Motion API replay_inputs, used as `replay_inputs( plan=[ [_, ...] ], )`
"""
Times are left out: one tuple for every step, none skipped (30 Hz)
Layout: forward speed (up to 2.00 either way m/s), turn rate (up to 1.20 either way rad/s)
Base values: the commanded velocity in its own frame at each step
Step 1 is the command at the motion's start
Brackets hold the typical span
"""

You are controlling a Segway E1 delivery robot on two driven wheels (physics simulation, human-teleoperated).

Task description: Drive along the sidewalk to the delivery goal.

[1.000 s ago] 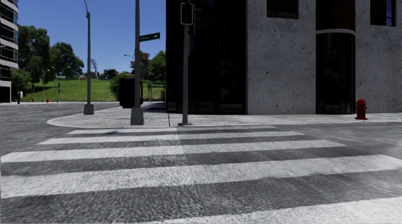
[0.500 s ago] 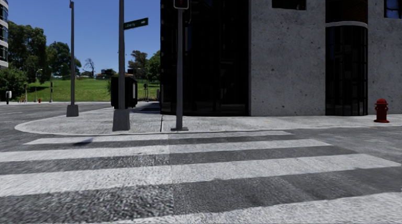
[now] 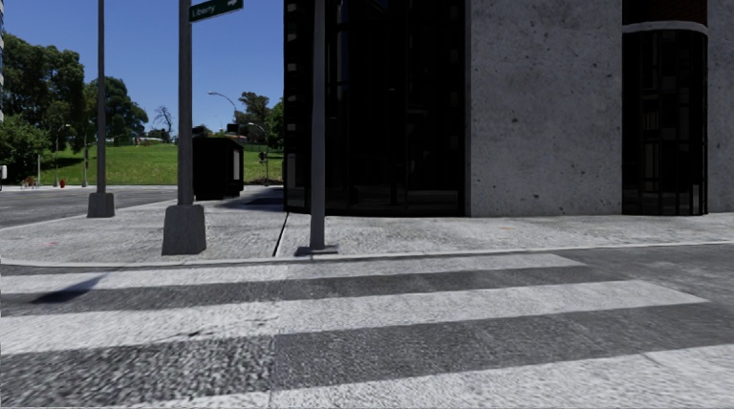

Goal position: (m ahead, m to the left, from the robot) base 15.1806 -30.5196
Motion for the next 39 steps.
replay_inputs(
  plan=[
    [2.0,-0.26],
    [2.0,-0.26],
    [2.0,-0.27],
    [2.0,-0.28],
    [2.0,-0.28],
    [2.0,-0.28],
    [2.0,-0.28],
    [2.0,-0.28],
    [2.0,-0.28],
    [2.0,-0.28],
    [2.0,-0.29],
    [2.0,-0.34],
    [2.0,-0.38],
    [2.0,-0.4],
    [2.0,-0.4],
    [2.0,-0.4],
    [2.0,-0.4],
    [2.0,-0.4],
    [2.0,-0.4],
    [2.0,-0.4],
    [2.0,-0.4],
    [2.0,-0.4],
    [2.0,-0.4],
    [2.0,-0.4],
    [2.0,-0.4],
    [2.0,-0.4],
    [2.0,-0.4],
    [2.0,-0.4],
    [2.0,-0.4],
    [2.0,-0.33],
    [2.0,-0.29],
    [2.0,-0.29],
    [2.0,-0.29],
    [2.0,-0.29],
    [2.0,-0.3],
    [2.0,-0.37],
    [2.0,-0.37],
    [2.0,-0.44],
    [2.0,-0.47]
  ],
)
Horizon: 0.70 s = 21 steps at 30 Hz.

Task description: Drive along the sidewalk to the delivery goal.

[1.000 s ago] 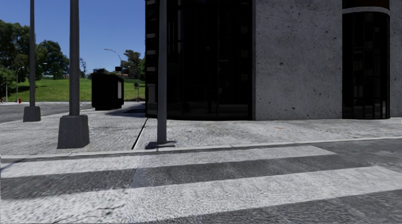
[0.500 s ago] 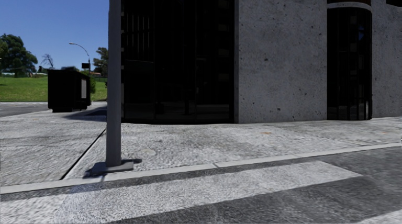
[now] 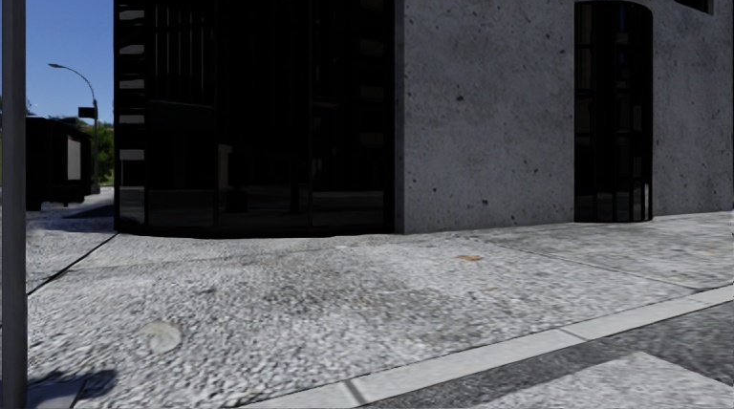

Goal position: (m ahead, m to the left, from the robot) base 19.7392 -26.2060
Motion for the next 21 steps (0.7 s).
replay_inputs(
  plan=[
    [2.0,-0.49],
    [2.0,-0.49],
    [2.0,-0.49],
    [2.0,-0.5],
    [2.0,-0.5],
    [2.0,-0.5],
    [2.0,-0.51],
    [2.0,-0.52],
    [2.0,-0.54],
    [2.0,-0.54],
    [2.0,-0.55],
    [2.0,-0.55],
    [2.0,-0.56],
    [2.0,-0.56],
    [2.0,-0.56],
    [1.97,-0.56],
    [1.91,-0.56],
    [1.9,-0.56],
    [1.9,-0.56],
    [1.89,-0.56],
    [1.89,-0.56]
  ],
)
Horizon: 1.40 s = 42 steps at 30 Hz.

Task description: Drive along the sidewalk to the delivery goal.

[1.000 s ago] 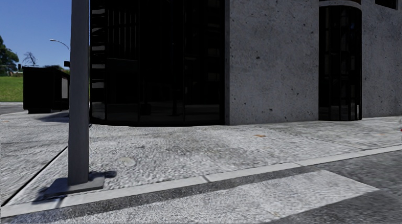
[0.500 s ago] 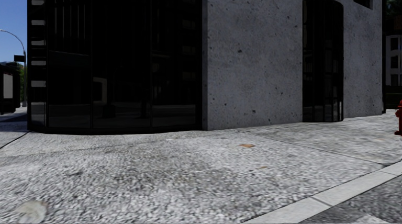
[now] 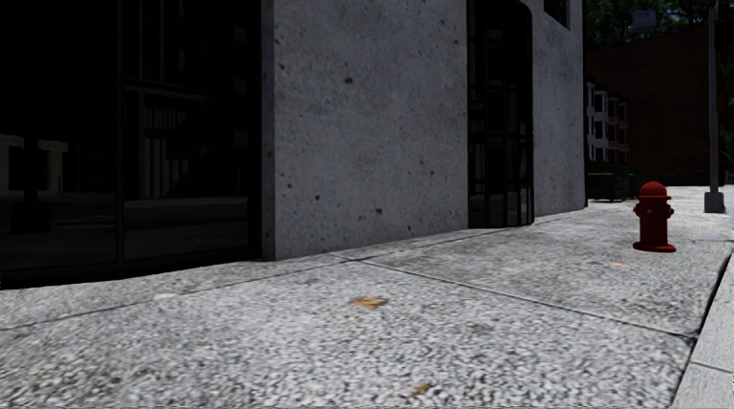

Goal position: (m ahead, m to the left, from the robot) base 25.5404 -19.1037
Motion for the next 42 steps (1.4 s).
replay_inputs(
  plan=[
    [1.89,-0.56],
    [1.86,-0.56],
    [1.86,-0.56],
    [1.83,-0.56],
    [1.82,-0.56],
    [1.81,-0.56],
    [1.8,-0.56],
    [1.8,-0.56],
    [1.79,-0.56],
    [1.79,-0.56],
    [1.78,-0.56],
    [1.78,-0.56],
    [1.78,-0.56],
    [1.78,-0.56],
    [1.78,-0.56],
    [1.78,-0.56],
    [1.78,-0.56],
    [1.78,-0.56],
    [1.78,-0.56],
    [1.78,-0.56],
    [1.78,-0.56],
    [1.78,-0.56],
    [1.78,-0.56],
    [1.78,-0.56],
    [1.78,-0.56],
    [1.78,-0.56],
    [1.78,-0.56],
    [1.78,-0.56],
    [1.78,-0.56],
    [1.78,-0.56],
    [1.78,-0.56],
    [1.78,-0.56],
    [1.78,-0.56],
    [1.78,-0.56],
    [1.78,-0.56],
    [1.78,-0.56],
    [1.78,-0.56],
    [1.78,-0.56],
    [1.78,-0.56],
    [1.78,-0.56],
    [1.78,-0.55],
    [1.78,-0.55]
  ],
)
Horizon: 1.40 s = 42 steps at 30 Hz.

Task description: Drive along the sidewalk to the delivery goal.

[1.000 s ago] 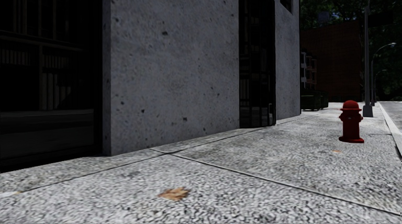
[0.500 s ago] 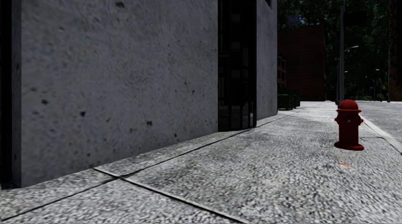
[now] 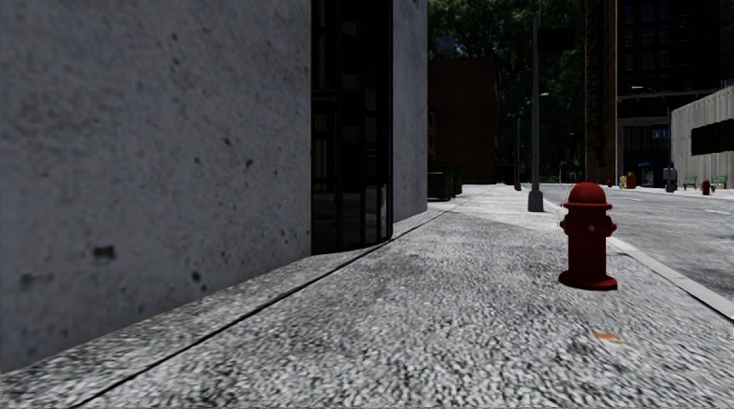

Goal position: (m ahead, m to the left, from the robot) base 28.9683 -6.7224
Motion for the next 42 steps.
replay_inputs(
  plan=[
    [1.78,-0.49],
    [1.78,-0.48],
    [1.78,-0.48],
    [1.78,-0.48],
    [1.78,-0.48],
    [1.78,-0.48],
    [1.78,-0.48],
    [1.78,-0.48],
    [1.78,-0.48],
    [1.79,-0.48],
    [1.79,-0.47],
    [1.82,-0.3],
    [1.89,-0.08],
    [2.0,0.0],
    [2.0,0.0],
    [2.0,0.0],
    [2.0,0.0],
    [2.0,0.0],
    [2.0,0.0],
    [2.0,0.0],
    [2.0,0.0],
    [2.0,0.0],
    [2.0,0.0],
    [2.0,0.0],
    [2.0,0.0],
    [2.0,0.0],
    [2.0,0.0],
    [2.0,0.0],
    [2.0,-0.1],
    [2.0,-0.25],
    [2.0,-0.25],
    [2.0,-0.38],
    [2.0,-0.42],
    [2.0,-0.43],
    [2.0,-0.43],
    [2.0,-0.44],
    [2.0,-0.44],
    [2.0,-0.44],
    [2.0,-0.44],
    [2.0,-0.44],
    [2.0,-0.44],
    [2.0,-0.44]
  ],
)
